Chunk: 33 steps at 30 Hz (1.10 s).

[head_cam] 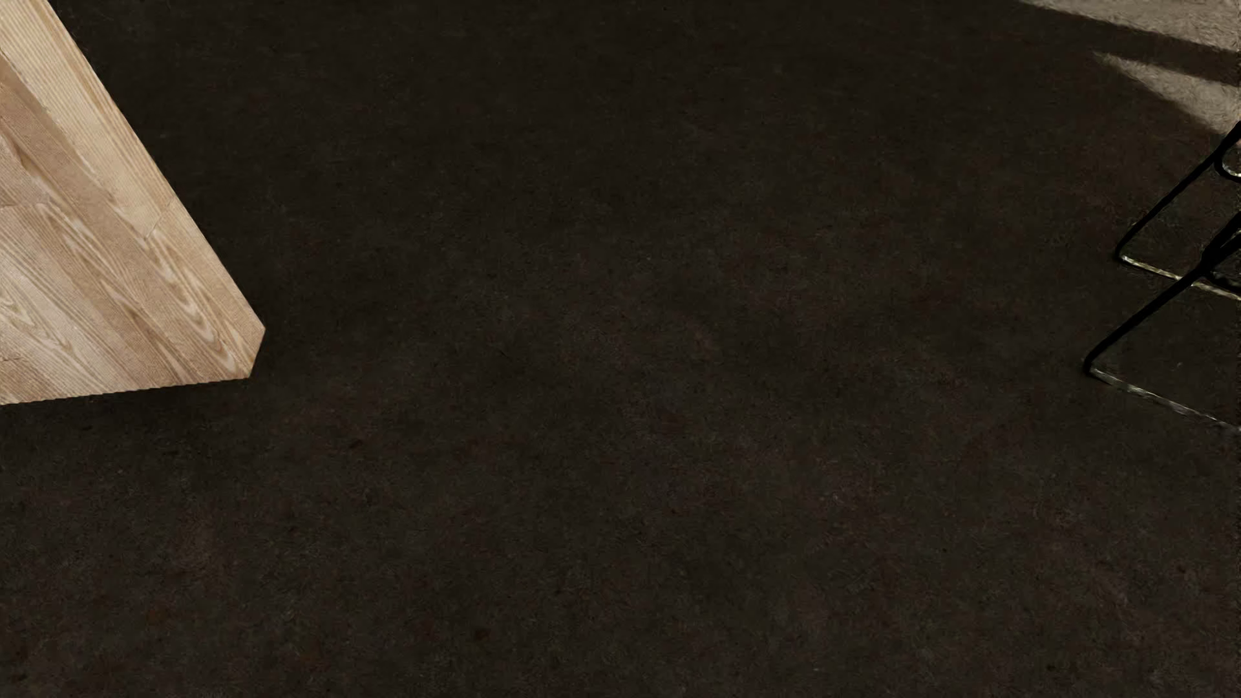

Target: Go to the shelves

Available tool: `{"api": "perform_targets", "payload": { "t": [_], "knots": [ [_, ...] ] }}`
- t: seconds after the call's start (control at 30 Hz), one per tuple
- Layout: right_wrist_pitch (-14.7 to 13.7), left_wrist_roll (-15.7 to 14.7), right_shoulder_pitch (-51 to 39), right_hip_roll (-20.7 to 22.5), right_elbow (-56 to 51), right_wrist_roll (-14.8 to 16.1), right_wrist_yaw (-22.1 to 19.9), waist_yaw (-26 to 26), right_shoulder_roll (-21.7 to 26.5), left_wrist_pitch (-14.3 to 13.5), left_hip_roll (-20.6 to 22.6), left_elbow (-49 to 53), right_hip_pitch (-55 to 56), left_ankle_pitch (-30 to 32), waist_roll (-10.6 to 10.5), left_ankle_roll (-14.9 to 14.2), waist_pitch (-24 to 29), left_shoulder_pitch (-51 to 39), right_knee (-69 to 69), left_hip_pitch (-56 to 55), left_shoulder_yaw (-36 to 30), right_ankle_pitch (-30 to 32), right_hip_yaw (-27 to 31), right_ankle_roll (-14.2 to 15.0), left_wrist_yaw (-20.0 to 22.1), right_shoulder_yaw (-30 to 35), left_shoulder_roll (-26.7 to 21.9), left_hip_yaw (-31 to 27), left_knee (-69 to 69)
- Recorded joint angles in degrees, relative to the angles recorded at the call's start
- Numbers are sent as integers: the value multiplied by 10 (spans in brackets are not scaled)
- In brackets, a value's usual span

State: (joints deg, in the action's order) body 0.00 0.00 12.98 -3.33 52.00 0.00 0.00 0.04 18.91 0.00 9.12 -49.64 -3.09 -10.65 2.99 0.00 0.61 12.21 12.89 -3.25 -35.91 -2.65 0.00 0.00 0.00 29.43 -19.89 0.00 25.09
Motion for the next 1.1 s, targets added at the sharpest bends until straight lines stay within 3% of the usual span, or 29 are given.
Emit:
{"api": "perform_targets", "payload": {
  "t": [0.07, 0.1, 0.13, 0.27, 0.3, 0.37, 0.53, 0.6, 0.63, 0.7, 0.73, 0.8, 0.87, 0.9, 0.97, 1.03, 1.07, 1.1],
  "knots": [
    [0, 0, 2, 1, 4, 0, 0, 4, 2, 0, 2, 2, 4, 27, -6, 0, -1, -2, -17, -11, -4, 20, 0, 0, 0, -6, 1, 0, 11],
    [0, 0, 5, 6, 1, 0, 0, 4, 3, 0, 2, 12, 1, 30, -7, 0, 3, 2, 140, -5, -7, -55, 0, 0, 0, 0, -2, 0, 13],
    [0, 0, 9, 11, 6, 0, 0, -11, 5, 0, 4, 14, 11, 33, -10, 0, -2, 3, 146, -11, -11, -130, 0, 0, 0, -4, -2, 0, 20],
    [0, 0, 23, -5, -18, 0, 0, -46, 4, 0, 21, 64, 146, 2, 3, 0, 43, -4, 387, 37, 9, -159, 0, 0, 0, -37, -18, 0, 36],
    [0, 0, 28, -9, -23, 0, 0, -65, 2, 0, 20, 89, 185, -22, 6, 0, 49, -6, 432, 54, 14, -157, 0, 0, 0, -38, -23, 0, 29],
    [0, 0, 42, -3, -20, 0, 0, -115, 11, 0, -6, 83, 245, -64, -17, 0, 48, -29, 416, 81, 27, -147, 0, 0, 0, -37, -4, 0, 11],
    [0, 0, 55, -28, 31, 0, 0, -145, 10, 0, -15, 120, 367, -181, -14, 0, 59, -70, 271, 191, 8, -44, 0, 0, 0, -12, -24, 0, -24],
    [0, 0, 54, -35, 44, 0, 0, -161, 12, 0, -24, 126, 386, -183, -16, 0, 60, -81, 247, 230, -12, -56, 0, 0, 0, 7, -22, 0, -26],
    [0, 0, 63, -35, 49, 0, 0, -170, 9, 0, -32, 100, 394, -170, -16, 0, 57, -76, 273, 246, 10, -66, 0, 0, 0, -7, -22, 0, -24],
    [0, 0, 62, -33, 63, 0, 0, -191, 11, 0, -46, 75, 405, -79, -29, 0, 47, -55, 343, 244, -13, -75, 0, 0, 0, -13, -14, 0, 20],
    [0, 0, 59, -16, 75, 0, 0, -188, 12, 0, -64, 45, 387, 6, -41, 0, 48, -49, 375, 235, -25, -93, 0, 0, 0, -3, -9, 0, 74],
    [0, 0, 50, 6, 74, 0, 0, -159, 5, 0, -66, -5, 332, 178, -28, 0, 47, -29, 387, 146, -37, -137, 0, 0, 0, -4, -6, 0, 276],
    [0, 0, 39, 29, 37, 0, 0, -114, 4, 0, -69, -8, 246, 174, -19, 0, 63, -4, 364, 25, -35, -170, 0, 0, 0, -7, -12, 0, 489],
    [0, 0, 34, 28, 17, 0, 0, -80, 4, 0, -60, -6, 198, 163, -9, 0, 62, 12, 338, -38, -18, -177, 0, 0, 0, -6, -8, 0, 523],
    [0, 0, 21, 28, -27, 0, 0, -17, 7, 0, -45, -19, 92, 182, 8, 0, 73, 18, 258, -142, -39, -166, 0, 0, 0, -27, -13, 0, 427],
    [0, 0, 12, 21, -69, 0, 0, 36, 16, 0, -45, -7, -11, 254, 22, 0, 72, 41, 189, -207, -27, -178, 0, 0, 0, -30, -20, 0, 213],
    [0, 0, 4, 17, -90, 0, 0, 57, 23, 0, -48, -5, -51, 223, 23, 0, 66, 44, 168, -233, -25, -192, 0, 0, 0, -35, -20, 0, 115],
    [0, 0, -7, 19, -105, 0, 0, 69, 28, 0, -52, -1, -83, 119, 22, 0, 60, 48, 156, -254, -21, -207, 0, 0, 0, -40, -21, 0, 43]
  ]
}}
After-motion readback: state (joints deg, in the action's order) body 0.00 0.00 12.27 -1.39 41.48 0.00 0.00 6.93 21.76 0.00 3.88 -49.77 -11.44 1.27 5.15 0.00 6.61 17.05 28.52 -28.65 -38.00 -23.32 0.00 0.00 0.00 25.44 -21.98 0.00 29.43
